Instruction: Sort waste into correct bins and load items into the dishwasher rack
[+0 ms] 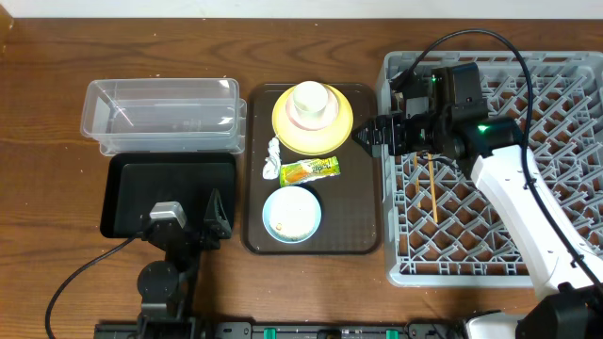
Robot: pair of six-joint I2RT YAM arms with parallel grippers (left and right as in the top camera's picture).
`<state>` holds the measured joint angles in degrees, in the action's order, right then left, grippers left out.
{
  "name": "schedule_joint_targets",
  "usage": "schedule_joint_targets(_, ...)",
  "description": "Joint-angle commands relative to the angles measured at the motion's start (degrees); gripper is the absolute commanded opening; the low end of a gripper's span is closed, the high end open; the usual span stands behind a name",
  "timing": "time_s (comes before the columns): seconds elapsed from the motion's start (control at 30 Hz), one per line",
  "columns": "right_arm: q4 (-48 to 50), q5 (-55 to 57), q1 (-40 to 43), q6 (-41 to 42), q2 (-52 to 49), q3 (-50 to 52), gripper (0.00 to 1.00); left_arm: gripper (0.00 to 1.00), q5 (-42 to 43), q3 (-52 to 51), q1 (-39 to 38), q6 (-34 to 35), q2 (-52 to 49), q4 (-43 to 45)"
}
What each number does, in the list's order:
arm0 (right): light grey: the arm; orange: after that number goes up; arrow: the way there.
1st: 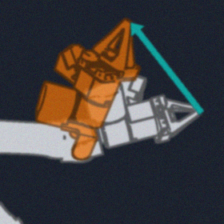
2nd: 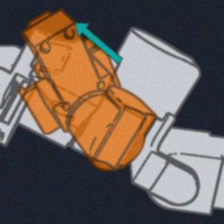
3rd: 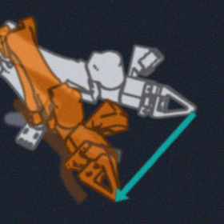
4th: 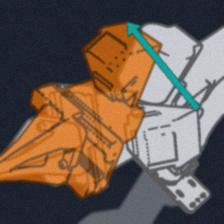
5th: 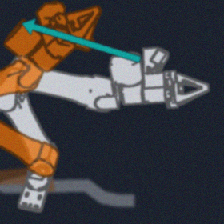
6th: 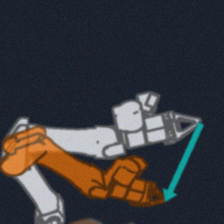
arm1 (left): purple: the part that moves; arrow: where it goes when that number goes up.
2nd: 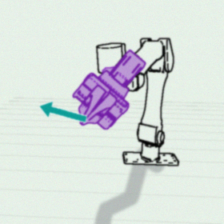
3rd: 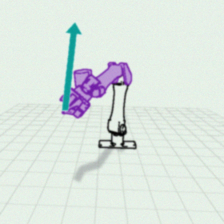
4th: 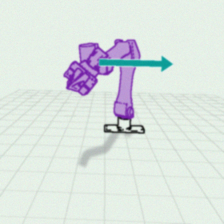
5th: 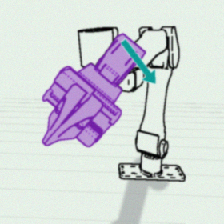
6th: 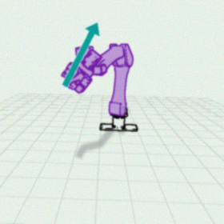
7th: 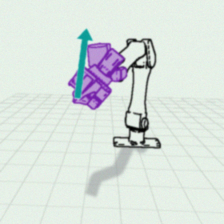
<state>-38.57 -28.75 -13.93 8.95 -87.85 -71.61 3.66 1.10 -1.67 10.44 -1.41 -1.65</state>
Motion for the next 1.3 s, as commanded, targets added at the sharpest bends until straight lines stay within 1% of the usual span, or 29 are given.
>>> schedule_joint_targets(0.0,-0.02,-1.05,-0.37,0.20,0.52,-0.72,0.99,0.93,0.22,-0.87,-0.17,-0.72,0.07,-1.92)
schedule_joint_targets(0.1,-0.02,-1.05,-0.37,0.20,0.52,-0.72,0.99,0.93,0.39,-0.87,-0.17,-0.02,0.07,-1.57)
schedule_joint_targets(0.17,-0.02,-1.05,-0.39,0.20,0.52,-0.72,0.99,0.93,2.45,-0.24,-0.17,1.01,0.07,-0.70)
schedule_joint_targets(0.23,-0.02,-1.05,-0.39,0.20,0.52,-0.72,0.99,0.93,5.44,2.34,-0.17,1.84,0.07,-1.05)
schedule_joint_targets(0.33,-0.02,-1.05,-0.39,0.20,0.52,-0.72,0.99,0.93,5.95,7.02,-0.17,4.70,-0.42,-1.44)
schedule_joint_targets(0.4,-0.02,-1.05,-0.39,0.20,0.52,-0.72,0.99,0.93,6.56,11.32,-0.17,4.70,-2.16,-3.45)
schedule_joint_targets(0.43,-0.02,-1.05,-0.39,0.20,0.52,-0.72,0.99,0.93,7.26,14.62,-0.17,4.68,-4.11,-6.01)
schedule_joint_targets(0.53,-0.02,-1.05,-0.39,0.20,0.52,-0.72,0.99,0.93,8.79,23.61,-0.17,4.68,-11.41,-14.27)
schedule_joint_targets(0.6,-0.02,-1.05,-0.39,0.20,0.52,-0.72,0.99,0.93,12.48,30.97,-0.17,4.63,-18.45,-20.65)
schedule_joint_targets(0.73,-0.02,-1.05,-0.39,0.20,0.52,-0.70,0.99,0.93,20.46,49.05,-0.17,4.20,-35.39,-35.76)
schedule_joint_targets(0.8,-0.02,-1.05,-0.39,0.20,0.52,-0.72,0.99,0.93,21.68,59.21,-0.20,4.22,-44.13,-45.05)
schedule_joint_targets(0.87,-0.02,-1.05,-0.39,0.20,0.52,-0.70,0.99,0.93,21.88,67.65,-0.17,4.50,-51.49,-51.87)
schedule_joint_targets(0.93,-0.02,-1.05,-0.39,0.20,0.52,-0.72,0.99,0.93,23.67,73.81,-0.17,4.68,-57.64,-54.86)
schedule_joint_targets(1.0,-0.02,-1.05,-0.39,0.20,0.52,-0.72,0.99,0.93,26.21,76.98,-0.17,4.68,-61.94,-57.29)
schedule_joint_targets(1.1,-0.02,-1.05,-0.39,0.20,0.52,-0.72,0.99,0.93,28.61,77.72,-0.17,4.68,-65.99,-57.94)
schedule_joint_targets(1.13,-0.02,-1.05,-0.39,0.20,0.52,-0.70,0.99,0.91,28.74,77.72,-0.17,4.70,-66.95,-58.12)
schedule_joint_targets(1.17,-0.02,-1.05,-0.39,0.20,0.52,-0.72,0.99,0.83,28.74,77.72,-0.20,4.70,-67.95,-58.45)
schedule_joint_targets(1.2,-0.02,-1.05,-0.39,0.20,0.52,-0.72,0.99,0.68,28.72,77.72,-0.20,4.74,-68.89,-59.08)
schedule_joint_targets(1.27,-0.02,-1.05,-0.39,0.20,0.52,-0.72,0.99,0.33,28.72,77.70,-0.20,4.94,-70.29,-60.33)
